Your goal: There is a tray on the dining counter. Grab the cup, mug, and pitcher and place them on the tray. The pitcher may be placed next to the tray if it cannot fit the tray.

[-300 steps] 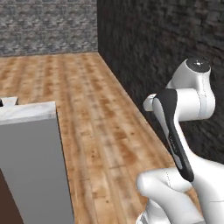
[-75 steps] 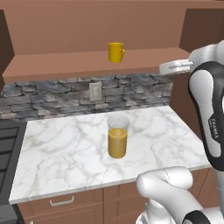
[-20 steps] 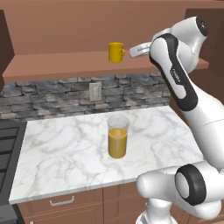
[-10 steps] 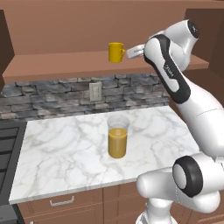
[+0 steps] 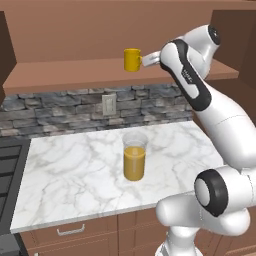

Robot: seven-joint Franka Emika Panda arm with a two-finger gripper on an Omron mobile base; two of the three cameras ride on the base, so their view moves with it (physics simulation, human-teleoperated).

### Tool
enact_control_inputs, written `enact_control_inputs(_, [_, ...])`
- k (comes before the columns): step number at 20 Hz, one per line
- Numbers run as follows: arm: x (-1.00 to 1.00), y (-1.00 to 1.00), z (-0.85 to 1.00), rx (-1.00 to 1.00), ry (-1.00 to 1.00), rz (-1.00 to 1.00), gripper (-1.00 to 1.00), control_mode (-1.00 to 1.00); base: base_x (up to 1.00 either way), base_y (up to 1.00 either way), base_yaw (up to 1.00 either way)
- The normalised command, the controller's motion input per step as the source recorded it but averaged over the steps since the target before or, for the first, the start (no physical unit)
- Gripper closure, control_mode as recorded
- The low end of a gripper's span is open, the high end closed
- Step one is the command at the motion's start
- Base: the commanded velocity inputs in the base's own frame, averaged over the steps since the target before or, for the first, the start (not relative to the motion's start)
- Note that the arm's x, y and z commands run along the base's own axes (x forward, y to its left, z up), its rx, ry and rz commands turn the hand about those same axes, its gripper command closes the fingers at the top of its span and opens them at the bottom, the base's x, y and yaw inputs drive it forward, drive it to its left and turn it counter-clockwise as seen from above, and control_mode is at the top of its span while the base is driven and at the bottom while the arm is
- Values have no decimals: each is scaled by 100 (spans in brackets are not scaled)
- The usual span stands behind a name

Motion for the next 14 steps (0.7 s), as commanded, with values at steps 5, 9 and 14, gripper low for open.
enact_control_inputs(5, [28, 0, 0, 0, 0, 1, -100, -100, 0, 0, 0])
enact_control_inputs(9, [22, 0, -2, 0, 0, 2, -100, -100, 0, 0, 0])
enact_control_inputs(14, [29, 2, -3, 0, 0, 1, -100, -100, 0, 0, 0])
